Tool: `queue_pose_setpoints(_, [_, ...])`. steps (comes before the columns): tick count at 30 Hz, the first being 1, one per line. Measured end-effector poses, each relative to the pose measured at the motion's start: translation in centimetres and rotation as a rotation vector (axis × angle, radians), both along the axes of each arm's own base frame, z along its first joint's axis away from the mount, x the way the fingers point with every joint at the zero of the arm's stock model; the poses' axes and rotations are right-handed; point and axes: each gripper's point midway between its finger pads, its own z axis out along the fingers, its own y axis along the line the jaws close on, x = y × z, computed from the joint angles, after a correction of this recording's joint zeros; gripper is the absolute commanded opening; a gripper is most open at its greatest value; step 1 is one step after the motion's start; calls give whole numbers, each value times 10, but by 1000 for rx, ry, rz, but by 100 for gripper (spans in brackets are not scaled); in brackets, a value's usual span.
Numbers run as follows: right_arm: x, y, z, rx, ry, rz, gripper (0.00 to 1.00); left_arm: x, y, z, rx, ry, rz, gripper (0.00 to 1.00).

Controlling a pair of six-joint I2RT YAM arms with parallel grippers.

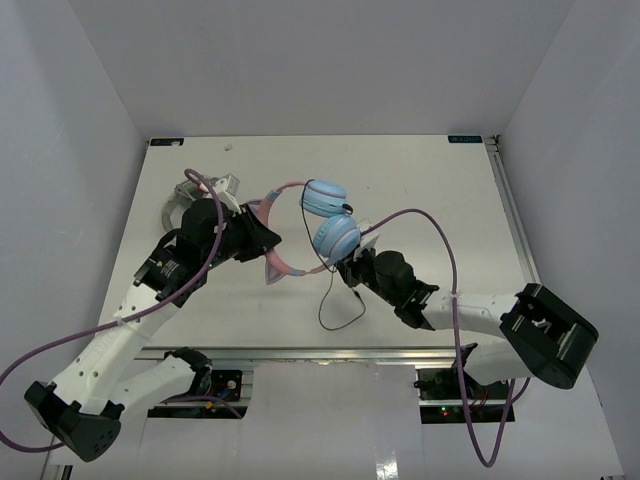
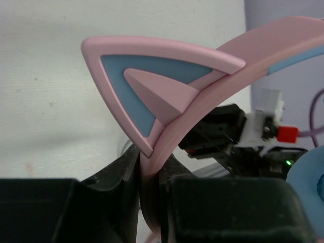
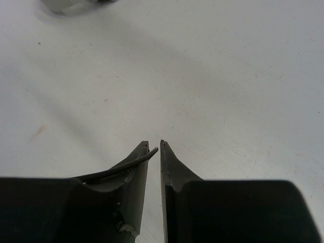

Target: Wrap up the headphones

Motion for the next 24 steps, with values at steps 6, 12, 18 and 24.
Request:
queue_pose_setpoints(6, [6, 3, -2, 12, -13, -18, 24, -21, -11, 16, -95, -32, -97, 0])
queue_pose_setpoints(12, [2, 17, 20, 111, -80, 55, 33, -25, -14, 22, -122, -41, -115, 0])
queue_pose_setpoints(18, [-16, 23, 21, 163, -134, 163, 41, -24, -16, 20, -129, -23, -114, 0])
queue_pose_setpoints(24, [-24, 33, 13, 171, -155, 240, 43, -23, -18, 17, -140, -1, -111, 0])
